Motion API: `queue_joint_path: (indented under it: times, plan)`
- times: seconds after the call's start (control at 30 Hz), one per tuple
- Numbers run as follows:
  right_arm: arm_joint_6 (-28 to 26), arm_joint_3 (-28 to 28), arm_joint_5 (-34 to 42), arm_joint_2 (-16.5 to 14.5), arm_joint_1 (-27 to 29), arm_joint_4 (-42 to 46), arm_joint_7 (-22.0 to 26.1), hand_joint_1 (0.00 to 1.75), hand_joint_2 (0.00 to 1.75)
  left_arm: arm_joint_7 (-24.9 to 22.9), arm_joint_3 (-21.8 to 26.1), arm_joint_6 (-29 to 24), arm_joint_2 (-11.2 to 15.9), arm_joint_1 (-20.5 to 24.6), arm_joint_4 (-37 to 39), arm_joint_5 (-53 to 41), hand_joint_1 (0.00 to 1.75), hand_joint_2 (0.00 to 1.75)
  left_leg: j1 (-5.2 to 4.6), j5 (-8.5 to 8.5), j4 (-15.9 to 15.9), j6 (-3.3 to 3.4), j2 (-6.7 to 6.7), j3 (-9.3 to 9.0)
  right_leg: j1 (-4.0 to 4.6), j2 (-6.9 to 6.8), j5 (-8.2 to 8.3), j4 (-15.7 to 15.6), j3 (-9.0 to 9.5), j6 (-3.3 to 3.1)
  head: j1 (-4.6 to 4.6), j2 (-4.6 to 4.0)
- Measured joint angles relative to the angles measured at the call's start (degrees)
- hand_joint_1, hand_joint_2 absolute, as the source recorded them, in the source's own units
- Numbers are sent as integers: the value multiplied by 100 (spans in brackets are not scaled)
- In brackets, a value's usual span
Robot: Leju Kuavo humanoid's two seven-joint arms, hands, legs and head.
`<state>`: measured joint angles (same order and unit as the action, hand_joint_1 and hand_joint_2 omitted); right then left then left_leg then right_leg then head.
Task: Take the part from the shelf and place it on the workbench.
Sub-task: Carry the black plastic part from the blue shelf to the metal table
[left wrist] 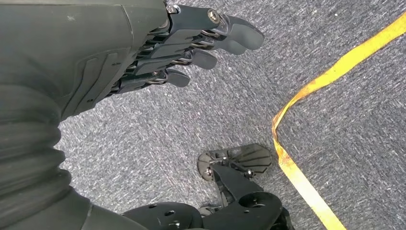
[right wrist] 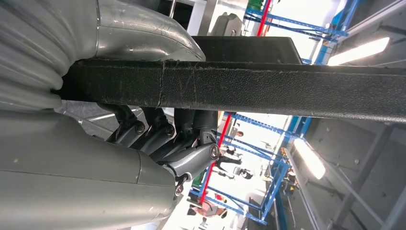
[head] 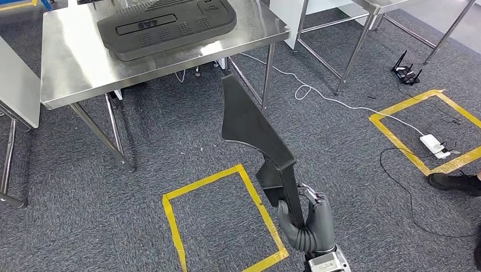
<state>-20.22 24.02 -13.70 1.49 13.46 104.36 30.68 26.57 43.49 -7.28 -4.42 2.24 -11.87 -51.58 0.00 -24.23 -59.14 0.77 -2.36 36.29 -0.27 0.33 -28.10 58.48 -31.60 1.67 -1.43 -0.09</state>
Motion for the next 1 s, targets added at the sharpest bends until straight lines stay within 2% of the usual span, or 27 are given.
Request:
queue_joint_path:
  times: [0.37, 0.47, 0.53, 0.6, 0.67, 0.7, 0.73, 0.77, 0.83, 0.87, 0.9, 0.97, 1.0]
  plan:
    - [-11, 0, -27, -2, -14, -1, -5, 175, 175, 57, 10, 62, 3, 0, 0, -48, 0, 175, -45, -5, -4, -4, -1, 4, -50, 0, 1, -8, -44, 5, 1, -1]
    - [-26, -2, -30, -10, -13, 2, -4, 175, 175, 58, 22, 74, 27, 0, 0, -48, 0, 175, -73, -13, 7, 85, 3, 2, -83, -2, 27, -69, 13, 54, -4, 0]
    - [-30, -3, -32, -15, -14, 13, -3, 175, 175, 61, 31, 85, 29, -2, 1, -49, 0, 175, -26, 40, 156, 141, 12, -86, -64, -4, 0, -45, 16, 73, 0, 0]
    - [-32, -1, -33, -14, -20, 22, 2, 175, 175, 63, 40, 91, 20, 0, 1, -50, 0, 175, 36, 94, 287, 166, 21, -172, -50, -7, -202, 371, -190, 48, 13, 0]
    - [-33, 0, -33, -9, -16, 23, 5, 175, 175, 57, 46, 92, 19, 4, 1, -50, 0, 175, 49, 96, 300, 172, 25, -176, -76, -7, -477, 1088, -578, 41, 20, 0]
    - [-33, 0, -33, -4, -10, 23, 4, 175, 175, 53, 48, 92, 18, 3, 1, -50, 0, 175, 58, 93, 299, 162, 24, -171, -102, -8, -537, 1324, -718, 72, 21, 0]
    - [-33, -1, -33, 2, -7, 23, 3, 175, 175, 49, 49, 92, 17, 2, 2, -50, 0, 175, 73, 88, 297, 142, 20, -167, -132, -9, -508, 1359, -755, 131, 20, 0]
    - [-33, -1, -32, 6, -7, 23, 3, 175, 175, 45, 51, 93, 16, 0, 2, -50, 0, 175, 96, 82, 289, 110, 12, -167, -167, -10, -398, 1166, -671, 212, 21, 0]
    - [-33, -1, -31, 9, -16, 22, 3, 175, 175, 43, 54, 93, 20, -3, 1, -50, 0, 175, 125, 48, 230, 5, -7, -156, -242, -14, -116, 427, -303, 375, 33, 0]
    - [-33, -1, -31, 8, -17, 22, 3, 175, 175, 41, 56, 94, 26, -4, 1, -52, 0, 175, 128, 14, 187, -58, -14, -145, -261, -5, -23, 136, -146, 380, 39, 0]
    - [-33, -2, -32, 8, -18, 21, 3, 175, 175, 40, 59, 94, 31, -6, 1, -54, 0, 175, 124, -15, 156, -114, -18, -139, -262, 2, 26, -23, -53, 340, 35, 0]
    - [-33, -5, -33, 8, -15, 21, 1, 175, 175, 38, 65, 101, 35, -10, 3, -57, 0, 175, 141, -38, 152, -196, -19, -151, -225, 19, 51, -53, -11, 178, 18, 0]
    - [-33, -6, -34, 8, -16, 21, -1, 175, 175, 37, 67, 110, 33, -12, 4, -58, 0, 175, 160, -41, 149, -222, -8, -161, -219, 17, 61, -52, 1, 124, 9, 0]
